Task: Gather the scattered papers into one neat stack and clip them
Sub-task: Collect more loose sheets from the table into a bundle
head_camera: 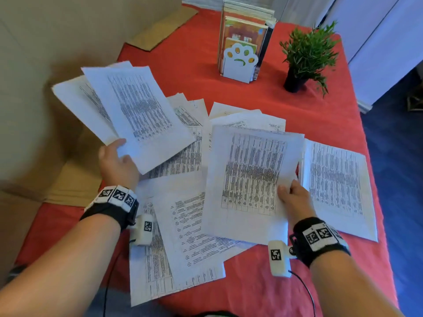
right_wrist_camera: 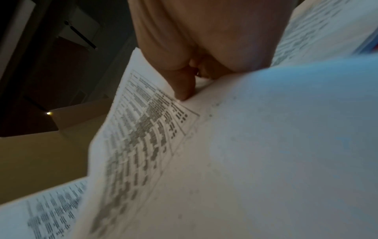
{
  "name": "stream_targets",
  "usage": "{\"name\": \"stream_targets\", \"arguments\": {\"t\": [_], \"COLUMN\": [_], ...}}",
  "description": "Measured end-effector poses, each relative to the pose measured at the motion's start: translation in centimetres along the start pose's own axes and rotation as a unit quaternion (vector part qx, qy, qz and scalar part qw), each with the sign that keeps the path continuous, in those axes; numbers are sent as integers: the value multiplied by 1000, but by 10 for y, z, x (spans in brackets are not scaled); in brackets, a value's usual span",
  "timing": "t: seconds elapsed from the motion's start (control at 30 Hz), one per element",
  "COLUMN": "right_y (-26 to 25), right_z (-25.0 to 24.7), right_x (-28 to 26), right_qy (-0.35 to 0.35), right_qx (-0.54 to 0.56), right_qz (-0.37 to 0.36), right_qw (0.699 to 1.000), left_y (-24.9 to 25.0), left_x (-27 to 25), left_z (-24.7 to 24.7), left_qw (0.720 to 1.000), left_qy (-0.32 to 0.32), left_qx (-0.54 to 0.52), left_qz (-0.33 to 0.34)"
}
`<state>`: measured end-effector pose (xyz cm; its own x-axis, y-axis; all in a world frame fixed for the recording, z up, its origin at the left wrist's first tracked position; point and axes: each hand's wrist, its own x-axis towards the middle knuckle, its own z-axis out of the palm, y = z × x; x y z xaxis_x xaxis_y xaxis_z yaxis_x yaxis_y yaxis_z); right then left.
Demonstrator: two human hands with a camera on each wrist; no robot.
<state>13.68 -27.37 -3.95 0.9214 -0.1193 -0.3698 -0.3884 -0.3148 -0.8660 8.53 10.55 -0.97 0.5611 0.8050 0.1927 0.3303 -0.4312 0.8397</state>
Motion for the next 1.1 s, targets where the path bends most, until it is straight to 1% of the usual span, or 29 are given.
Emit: {"name": "stream_targets", "arguments": {"t": [0.07, 0.17, 0.2, 0.23, 0.27, 0.33, 0.4, 0.47, 0.53, 0.6, 0.67, 0.7, 0.77, 0.83, 0.93, 0.97, 1.03, 1.1], "right_y": [-4, -12, -13, -15, -19, -25, -30, -29, -25, -19, -11, -10, -1, 6, 19, 20, 25, 27], "right_z": [9, 23, 26, 28, 29, 30, 29, 29, 30, 28, 21, 18, 16, 20, 32, 35, 39, 37], "right_x": [-6, -18, -20, -20, -21, -20, -19, -20, -22, -24, -22, -22, -23, -29, -38, -42, -44, -44], "right_qy": [-36, -73, -74, -76, -86, -98, -103, -125, -138, -113, -77, -70, -68, -65, -71, -71, -66, -67], "right_qx": [17, 94, 109, 121, 139, 167, 176, 181, 163, 104, 1, -41, -90, -106, -146, -144, -122, -67], "right_qz": [6, 27, 28, 31, 30, 28, 31, 37, 40, 26, 12, 14, 23, 36, 22, 18, 7, -6], "right_qw": [999, 993, 991, 989, 986, 981, 978, 975, 976, 988, 997, 997, 993, 992, 987, 987, 990, 995], "left_y": [4, 17, 21, 24, 25, 16, 6, -4, -11, -20, -29, -32, -35, -37, -34, -31, -23, -18], "left_x": [3, 6, 6, 5, 4, -4, -24, -51, -78, -97, -108, -112, -120, -127, -133, -134, -136, -137], "left_z": [-12, -25, -29, -31, -33, -33, -35, -38, -41, -42, -43, -43, -42, -38, -28, -25, -22, -20], "left_qw": [999, 997, 996, 997, 997, 988, 966, 939, 920, 911, 903, 899, 892, 888, 889, 890, 892, 884], "left_qy": [18, 31, 25, 3, -37, -149, -254, -326, -366, -378, -395, -405, -423, -432, -432, -433, -436, -452], "left_qx": [8, -5, -8, -5, -3, -14, -50, -79, -86, -85, -50, -28, -4, 2, 26, 25, 10, -24], "left_qz": [39, 77, 84, 83, 72, 25, -29, -78, -113, -141, -162, -166, -163, -156, -148, -140, -123, -119]}}
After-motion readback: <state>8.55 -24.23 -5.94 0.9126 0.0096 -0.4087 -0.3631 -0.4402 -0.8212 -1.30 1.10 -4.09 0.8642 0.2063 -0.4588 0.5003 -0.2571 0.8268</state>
